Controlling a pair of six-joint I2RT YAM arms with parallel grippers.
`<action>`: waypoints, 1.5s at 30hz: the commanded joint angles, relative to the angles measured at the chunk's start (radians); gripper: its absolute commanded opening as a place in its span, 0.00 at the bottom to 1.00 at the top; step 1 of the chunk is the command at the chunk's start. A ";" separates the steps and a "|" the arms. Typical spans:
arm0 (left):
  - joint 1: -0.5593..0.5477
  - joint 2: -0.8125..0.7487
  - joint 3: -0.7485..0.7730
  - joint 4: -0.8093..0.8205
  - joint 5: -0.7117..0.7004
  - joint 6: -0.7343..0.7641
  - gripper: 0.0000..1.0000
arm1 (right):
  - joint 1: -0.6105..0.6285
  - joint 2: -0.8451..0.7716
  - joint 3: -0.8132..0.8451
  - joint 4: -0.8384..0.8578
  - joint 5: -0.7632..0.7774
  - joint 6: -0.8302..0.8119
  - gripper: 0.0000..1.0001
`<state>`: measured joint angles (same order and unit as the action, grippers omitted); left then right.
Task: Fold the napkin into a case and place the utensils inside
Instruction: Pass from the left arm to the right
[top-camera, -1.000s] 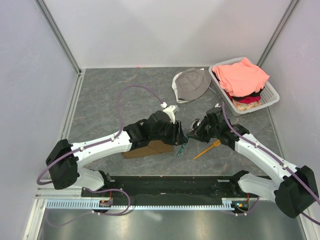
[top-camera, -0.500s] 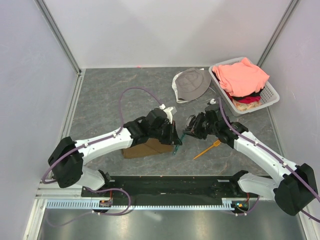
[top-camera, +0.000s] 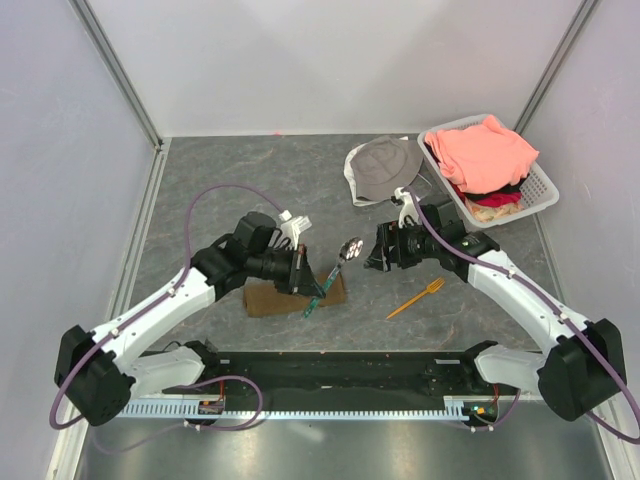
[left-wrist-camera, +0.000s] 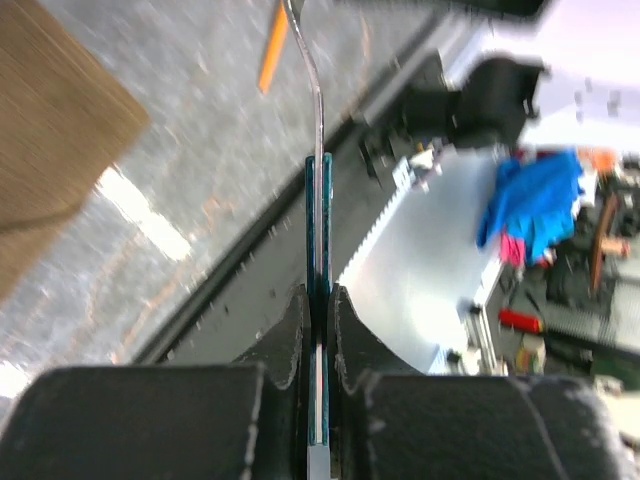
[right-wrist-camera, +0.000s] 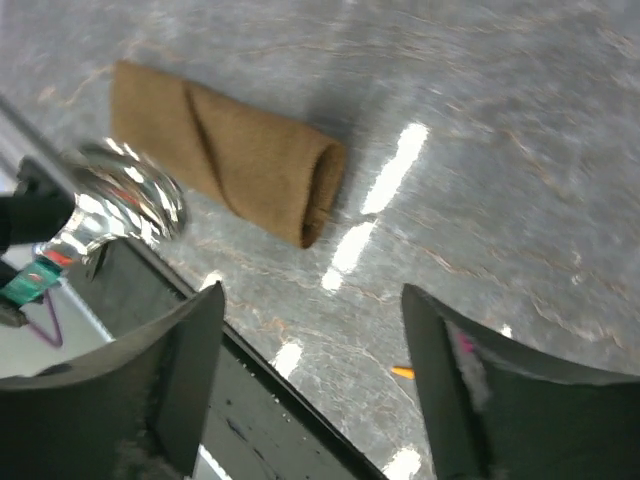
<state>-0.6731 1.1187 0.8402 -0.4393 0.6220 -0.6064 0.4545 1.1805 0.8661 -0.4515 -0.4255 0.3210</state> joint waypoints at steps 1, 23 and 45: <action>0.010 -0.062 -0.035 -0.067 0.119 0.091 0.02 | -0.007 0.016 0.068 0.082 -0.224 -0.109 0.69; 0.012 -0.114 -0.066 -0.058 0.225 0.108 0.02 | 0.006 0.065 -0.005 0.283 -0.498 0.001 0.35; 0.093 -0.169 0.059 -0.366 -0.673 -0.108 0.40 | -0.045 0.022 -0.191 0.364 -0.119 0.173 0.00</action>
<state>-0.6178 0.9962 0.8360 -0.6765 0.4385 -0.5732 0.4557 1.2163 0.7395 -0.1295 -0.7250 0.4191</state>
